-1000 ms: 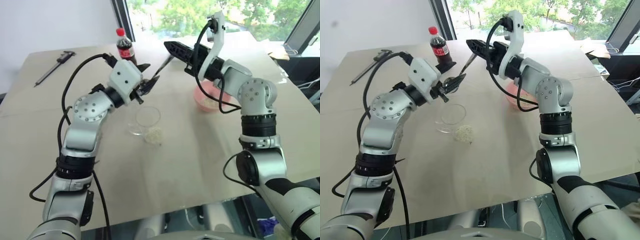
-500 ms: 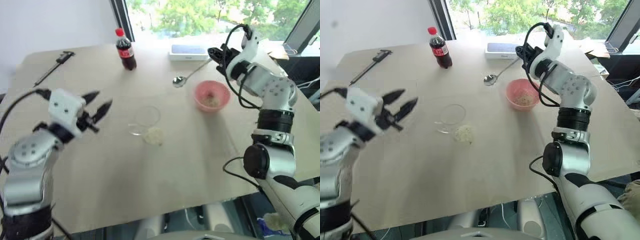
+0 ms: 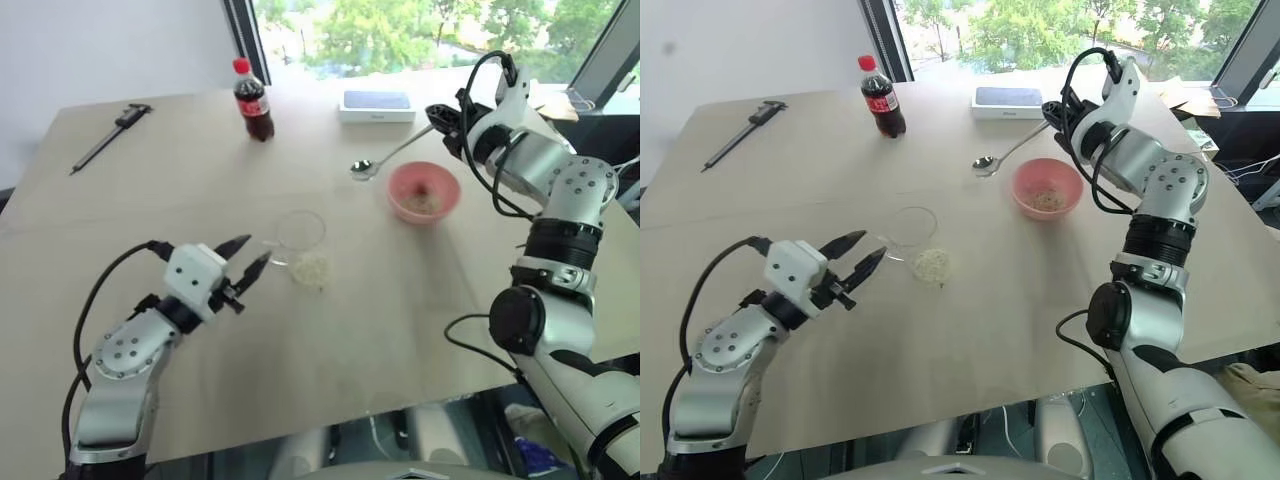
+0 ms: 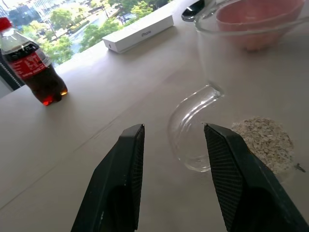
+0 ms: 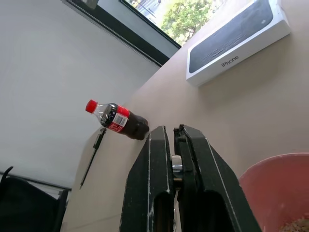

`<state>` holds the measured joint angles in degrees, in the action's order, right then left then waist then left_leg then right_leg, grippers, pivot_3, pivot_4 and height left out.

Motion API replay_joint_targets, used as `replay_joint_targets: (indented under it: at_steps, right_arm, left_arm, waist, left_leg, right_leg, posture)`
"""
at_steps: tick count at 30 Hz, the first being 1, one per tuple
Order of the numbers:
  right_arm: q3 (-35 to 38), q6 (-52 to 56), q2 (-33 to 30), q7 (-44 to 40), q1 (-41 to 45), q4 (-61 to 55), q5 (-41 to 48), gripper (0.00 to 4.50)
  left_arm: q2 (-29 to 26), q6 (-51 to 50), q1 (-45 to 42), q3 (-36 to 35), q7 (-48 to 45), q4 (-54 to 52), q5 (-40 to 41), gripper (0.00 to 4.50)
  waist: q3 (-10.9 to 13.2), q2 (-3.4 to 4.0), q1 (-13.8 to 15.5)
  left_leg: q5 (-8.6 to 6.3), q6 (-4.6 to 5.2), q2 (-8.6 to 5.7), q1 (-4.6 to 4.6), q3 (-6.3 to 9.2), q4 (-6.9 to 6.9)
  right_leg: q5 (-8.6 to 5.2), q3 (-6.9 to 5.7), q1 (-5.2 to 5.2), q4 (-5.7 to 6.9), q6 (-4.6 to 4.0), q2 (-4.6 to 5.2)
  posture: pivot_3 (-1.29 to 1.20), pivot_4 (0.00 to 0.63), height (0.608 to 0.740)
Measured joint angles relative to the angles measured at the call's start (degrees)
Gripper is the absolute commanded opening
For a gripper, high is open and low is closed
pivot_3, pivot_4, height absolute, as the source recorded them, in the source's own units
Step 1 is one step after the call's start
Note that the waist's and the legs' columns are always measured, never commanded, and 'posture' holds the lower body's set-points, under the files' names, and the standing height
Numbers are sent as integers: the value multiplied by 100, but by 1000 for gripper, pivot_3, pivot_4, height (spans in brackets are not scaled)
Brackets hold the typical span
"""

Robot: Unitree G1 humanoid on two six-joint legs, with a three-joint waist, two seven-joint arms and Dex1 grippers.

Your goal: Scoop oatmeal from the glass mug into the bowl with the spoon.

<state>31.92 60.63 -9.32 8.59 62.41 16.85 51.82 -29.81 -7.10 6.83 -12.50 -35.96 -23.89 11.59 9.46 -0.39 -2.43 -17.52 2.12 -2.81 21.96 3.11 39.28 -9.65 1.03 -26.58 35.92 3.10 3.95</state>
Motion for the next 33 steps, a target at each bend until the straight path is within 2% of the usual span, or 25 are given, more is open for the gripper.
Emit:
replay_joint_targets:
  at_steps: [8,19,23,24,33]
  right_arm:
    - [10,28,-54,88,-7,-90,58,0]
    - [-103,19,-53,41,-31,-113,51,0]
    - [-117,21,-53,44,-34,-212,59,0]
    - [-112,21,-55,46,-35,-240,67,0]
    - [-158,191,-57,1,-47,-440,321,0]
  left_arm:
    - [94,268,-4,154,108,373,-139,2010]
    - [403,578,-993,552,338,1296,-311,2010]
    - [490,649,-1113,622,367,1414,-277,309]
    - [544,717,-1150,616,384,1388,-152,38]
    - [552,623,-1398,647,515,1554,-160,38]
  waist:
    - [0,0,7]
    - [-2,1,4]
    - [-2,2,4]
    - [-3,1,8]
    - [-10,8,10]
  left_leg:
    - [0,1,2,-2,-3,0]
    - [0,1,1,-2,-5,2]
    - [0,1,2,-1,-4,1]
    - [0,1,3,-1,-4,1]
    - [0,2,2,-7,-8,2]
  right_leg:
    - [0,1,1,2,0,-1]
    - [0,3,0,1,1,0]
    - [0,3,-1,1,1,0]
    - [0,3,0,1,1,0]
    - [1,7,1,10,1,-1]
  posture:
    - [0,150,740]
    - [0,150,740]
    - [0,150,740]
    - [0,150,740]
    - [0,150,740]
